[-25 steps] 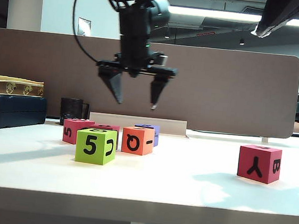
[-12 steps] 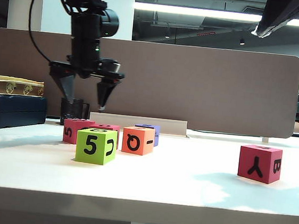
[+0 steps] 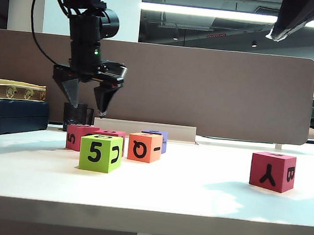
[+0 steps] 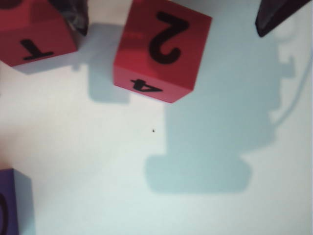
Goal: Select the appropriate blocks from the scattered letter blocks on the table and arrange them in a row to spell out "2024".
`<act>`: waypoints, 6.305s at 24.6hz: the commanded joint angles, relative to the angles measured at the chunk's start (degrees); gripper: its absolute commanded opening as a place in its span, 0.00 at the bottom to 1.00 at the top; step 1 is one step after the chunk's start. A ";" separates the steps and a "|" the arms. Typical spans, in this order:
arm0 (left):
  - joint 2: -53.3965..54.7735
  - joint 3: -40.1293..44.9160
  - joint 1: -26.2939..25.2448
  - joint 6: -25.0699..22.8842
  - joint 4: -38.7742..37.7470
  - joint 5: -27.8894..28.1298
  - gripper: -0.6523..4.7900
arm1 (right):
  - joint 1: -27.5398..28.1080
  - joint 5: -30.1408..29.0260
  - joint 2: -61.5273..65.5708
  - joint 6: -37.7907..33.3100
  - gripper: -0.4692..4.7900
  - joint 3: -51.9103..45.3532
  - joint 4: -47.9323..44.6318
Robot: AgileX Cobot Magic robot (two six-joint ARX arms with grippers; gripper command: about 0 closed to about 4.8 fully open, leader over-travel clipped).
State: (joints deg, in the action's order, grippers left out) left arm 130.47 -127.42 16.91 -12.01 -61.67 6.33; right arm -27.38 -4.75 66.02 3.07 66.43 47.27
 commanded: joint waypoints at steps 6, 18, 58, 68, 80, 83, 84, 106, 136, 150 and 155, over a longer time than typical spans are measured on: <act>1.55 0.02 -2.78 -0.72 -0.46 -6.82 0.92 | -0.04 -0.28 -0.28 0.09 0.08 0.22 1.22; 4.28 0.24 -3.23 -3.04 -1.25 -8.94 0.74 | -0.04 -0.24 -0.26 -0.07 0.08 0.22 1.16; 4.15 0.11 -1.16 7.98 -10.43 -17.66 0.59 | -0.04 -0.28 -0.26 -0.07 0.08 0.22 0.09; 4.15 0.11 -1.16 7.91 -9.38 -17.46 0.62 | -0.04 -0.28 -0.26 -0.04 0.08 0.22 -0.81; 4.15 0.11 -1.16 7.32 -8.63 -13.22 0.93 | -0.04 -0.26 -0.26 -0.04 0.08 0.22 -0.81; 4.15 0.11 -1.16 7.30 -8.26 -12.55 0.93 | -0.04 -0.26 -0.26 -0.04 0.08 0.22 -0.79; 4.15 0.09 -1.16 7.32 -7.93 -12.55 0.93 | -0.04 -0.26 -0.26 -0.04 0.08 0.22 -0.81; -0.92 -0.52 -1.03 7.67 -5.68 -18.45 0.93 | -0.04 0.46 3.10 -0.04 0.08 0.22 -2.64; -16.09 -0.52 7.67 1.05 -11.08 -28.22 0.11 | 9.84 9.11 11.61 0.20 0.08 0.22 -6.32; -29.31 -0.44 11.28 -0.07 -10.73 -27.82 0.11 | 11.69 8.92 16.20 0.20 0.09 0.22 -5.55; -30.45 -0.44 12.35 -0.20 -12.55 -27.58 0.11 | 11.69 8.85 18.19 0.15 0.22 0.22 -5.53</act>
State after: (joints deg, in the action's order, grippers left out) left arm 100.33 -127.70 29.06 -12.01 -73.43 -21.15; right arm -15.68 4.34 83.99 3.11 66.39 41.98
